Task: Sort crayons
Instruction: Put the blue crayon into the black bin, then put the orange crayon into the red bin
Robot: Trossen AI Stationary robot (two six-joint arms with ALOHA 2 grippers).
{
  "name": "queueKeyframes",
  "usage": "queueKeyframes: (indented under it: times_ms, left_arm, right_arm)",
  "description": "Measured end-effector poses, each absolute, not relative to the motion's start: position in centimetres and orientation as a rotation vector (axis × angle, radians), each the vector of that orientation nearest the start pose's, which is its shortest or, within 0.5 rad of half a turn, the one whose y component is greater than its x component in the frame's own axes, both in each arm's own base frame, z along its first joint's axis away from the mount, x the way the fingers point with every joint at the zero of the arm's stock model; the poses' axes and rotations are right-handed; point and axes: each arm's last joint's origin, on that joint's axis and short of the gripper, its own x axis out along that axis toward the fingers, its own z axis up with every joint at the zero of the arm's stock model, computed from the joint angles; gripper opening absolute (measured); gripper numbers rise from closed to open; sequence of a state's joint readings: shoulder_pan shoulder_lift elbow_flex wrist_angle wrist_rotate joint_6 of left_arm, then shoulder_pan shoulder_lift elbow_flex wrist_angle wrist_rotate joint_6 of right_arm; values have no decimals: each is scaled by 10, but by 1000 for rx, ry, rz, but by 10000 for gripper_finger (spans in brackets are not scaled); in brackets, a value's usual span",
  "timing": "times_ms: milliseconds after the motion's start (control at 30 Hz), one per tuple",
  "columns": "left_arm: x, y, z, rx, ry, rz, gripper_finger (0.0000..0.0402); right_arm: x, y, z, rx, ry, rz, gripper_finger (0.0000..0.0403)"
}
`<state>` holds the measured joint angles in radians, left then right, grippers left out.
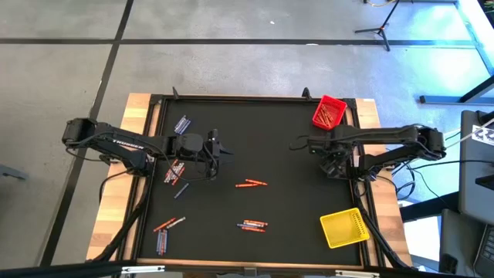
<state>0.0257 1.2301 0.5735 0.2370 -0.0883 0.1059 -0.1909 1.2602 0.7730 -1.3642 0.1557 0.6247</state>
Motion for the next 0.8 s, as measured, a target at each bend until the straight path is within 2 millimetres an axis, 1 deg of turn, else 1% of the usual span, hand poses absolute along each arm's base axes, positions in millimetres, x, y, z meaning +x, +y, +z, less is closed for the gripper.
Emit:
queueKeyframes:
  times_ms: [100,167,233,300,400,500,567,700,800]
  left_arm:
    - [251,9,211,109,423,92,126]
    - [251,9,211,101,422,91,126]
    - [251,8,211,97,422,77,126]
    - [251,8,211,95,421,66,126]
    - [251,8,211,94,421,63,126]
    - [251,8,211,94,423,63,126]
    - [251,8,209,92,430,64,126]
    - [252,8,207,93,437,63,126]
    - [252,8,208,92,435,63,126]
  right_arm:
    - [157,-33,212,512,1718,-775,122]
    - [163,-34,222,548,1659,-740,132]
    - [174,-36,230,540,1547,-684,138]
    - [189,-38,234,499,1396,-593,140]
    - [212,-41,238,437,1181,-413,139]
    - [231,-42,237,411,1018,-252,139]
    - [242,-43,234,385,934,-179,139]
    - [258,-45,222,352,822,-129,139]
    - [268,-38,207,320,806,-99,138]
